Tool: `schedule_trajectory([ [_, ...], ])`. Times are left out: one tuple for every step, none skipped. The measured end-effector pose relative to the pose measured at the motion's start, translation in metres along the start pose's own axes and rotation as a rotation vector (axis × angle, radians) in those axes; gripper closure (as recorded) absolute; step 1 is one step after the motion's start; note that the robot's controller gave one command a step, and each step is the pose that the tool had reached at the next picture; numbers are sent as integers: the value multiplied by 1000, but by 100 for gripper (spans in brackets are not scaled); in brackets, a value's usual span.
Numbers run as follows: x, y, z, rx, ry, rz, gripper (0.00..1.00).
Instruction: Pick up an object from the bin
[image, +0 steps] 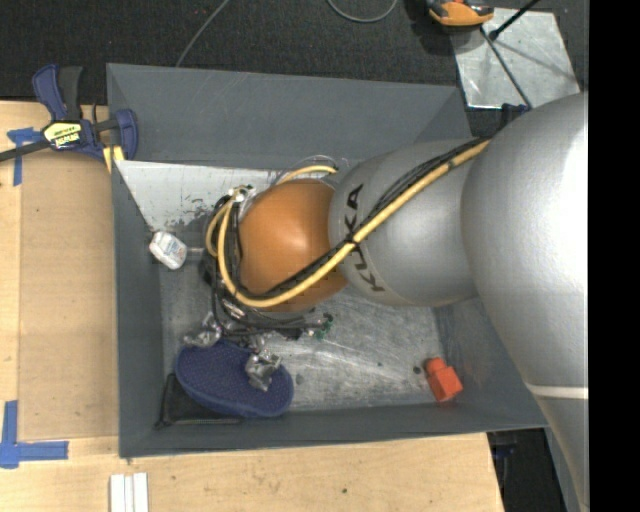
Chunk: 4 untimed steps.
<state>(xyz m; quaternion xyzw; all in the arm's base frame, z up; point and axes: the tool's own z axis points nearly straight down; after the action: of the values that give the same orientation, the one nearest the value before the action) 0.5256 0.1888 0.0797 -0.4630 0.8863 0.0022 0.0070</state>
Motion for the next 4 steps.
schedule_trajectory([
  [16, -27, -112, 2, 7, -282, 100],
  [17, -26, -109, -4, 11, -281, 0],
  [-25, -106, -34, -5, 10, -583, 0],
  [-47, -91, 6, -7, 7, -1084, 0],
])
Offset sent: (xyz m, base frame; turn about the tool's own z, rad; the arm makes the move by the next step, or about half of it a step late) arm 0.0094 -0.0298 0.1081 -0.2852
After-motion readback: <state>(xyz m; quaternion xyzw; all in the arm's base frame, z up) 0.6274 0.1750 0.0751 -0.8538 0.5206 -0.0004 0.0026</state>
